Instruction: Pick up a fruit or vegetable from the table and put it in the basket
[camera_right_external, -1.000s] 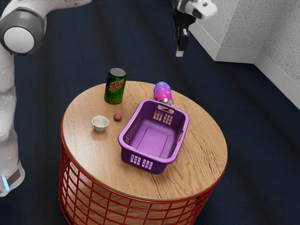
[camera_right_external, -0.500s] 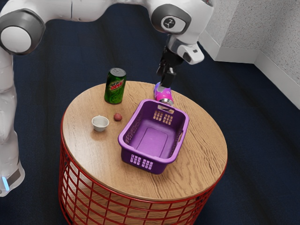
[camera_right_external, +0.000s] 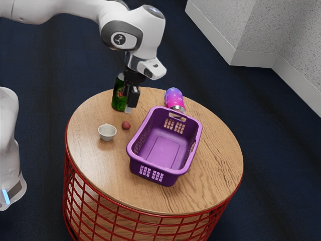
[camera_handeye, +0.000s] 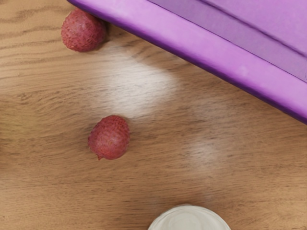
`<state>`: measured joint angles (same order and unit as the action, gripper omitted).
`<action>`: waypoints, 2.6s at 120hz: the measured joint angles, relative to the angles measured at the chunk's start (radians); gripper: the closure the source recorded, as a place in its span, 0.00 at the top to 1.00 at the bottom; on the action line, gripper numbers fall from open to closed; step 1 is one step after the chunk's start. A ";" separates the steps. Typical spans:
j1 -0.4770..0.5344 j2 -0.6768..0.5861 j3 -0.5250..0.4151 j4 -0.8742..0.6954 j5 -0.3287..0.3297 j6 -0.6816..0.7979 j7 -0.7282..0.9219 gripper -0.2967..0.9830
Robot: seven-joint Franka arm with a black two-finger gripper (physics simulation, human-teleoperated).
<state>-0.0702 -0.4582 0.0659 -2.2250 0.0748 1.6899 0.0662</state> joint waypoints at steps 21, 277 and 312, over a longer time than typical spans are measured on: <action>0.001 -0.002 0.027 -0.061 -0.023 0.065 -0.019 0.77; 0.009 0.203 0.120 -0.173 -0.050 0.347 -0.041 0.73; 0.009 0.203 0.120 -0.173 -0.047 0.355 -0.050 0.50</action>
<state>-0.0610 -0.2556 0.1856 -2.3980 0.0283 2.0448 0.0160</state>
